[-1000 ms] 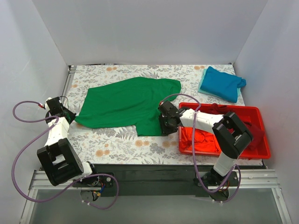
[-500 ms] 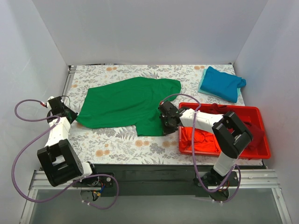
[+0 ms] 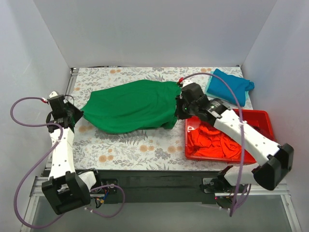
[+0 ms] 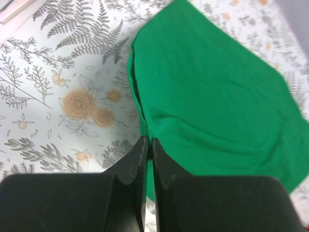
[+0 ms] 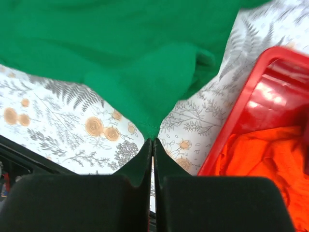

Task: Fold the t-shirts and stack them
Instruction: Flatten the tshirt out

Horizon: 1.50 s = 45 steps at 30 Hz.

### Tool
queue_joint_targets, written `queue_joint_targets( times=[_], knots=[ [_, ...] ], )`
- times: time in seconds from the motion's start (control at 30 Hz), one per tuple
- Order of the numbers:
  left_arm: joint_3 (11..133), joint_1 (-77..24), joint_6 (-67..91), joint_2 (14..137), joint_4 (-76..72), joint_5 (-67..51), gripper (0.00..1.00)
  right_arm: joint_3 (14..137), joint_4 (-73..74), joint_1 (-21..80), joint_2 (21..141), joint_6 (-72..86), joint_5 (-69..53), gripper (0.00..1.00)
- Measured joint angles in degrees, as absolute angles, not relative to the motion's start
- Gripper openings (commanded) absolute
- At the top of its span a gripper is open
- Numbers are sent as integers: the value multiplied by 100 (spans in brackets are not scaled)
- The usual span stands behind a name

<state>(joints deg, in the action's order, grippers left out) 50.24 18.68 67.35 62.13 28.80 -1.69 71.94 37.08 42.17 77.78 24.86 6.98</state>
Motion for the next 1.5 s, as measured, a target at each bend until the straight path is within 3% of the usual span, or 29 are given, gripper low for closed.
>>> queue_joint_targets(
  times=[0.2,0.53,0.9,1.03,1.2,1.37,1.5],
  knots=[
    [5929,1868,7142,5616,3824,-283,0,7717,4115,4191,6794,2294,926,1],
    [8593,1723,7439,4751,5240,274,0,8934,4639,4191,5439,1769,1190,1],
    [10899,1540,7522,4574,5763,556,0,11284,4919,4191,5680,1457,1033,1],
    [10792,1525,7522,4602,5516,250,0,11754,4869,4191,6012,1413,1090,1],
    [9400,1522,7524,4893,4886,-301,0,11756,4606,4191,6615,1273,1326,1],
    [8361,1520,7537,6062,4257,-735,0,11845,4222,4021,7701,1066,1485,1],
    [8464,1518,7520,7096,4025,-923,0,12239,4012,3267,8733,1098,1055,1]
  ],
)
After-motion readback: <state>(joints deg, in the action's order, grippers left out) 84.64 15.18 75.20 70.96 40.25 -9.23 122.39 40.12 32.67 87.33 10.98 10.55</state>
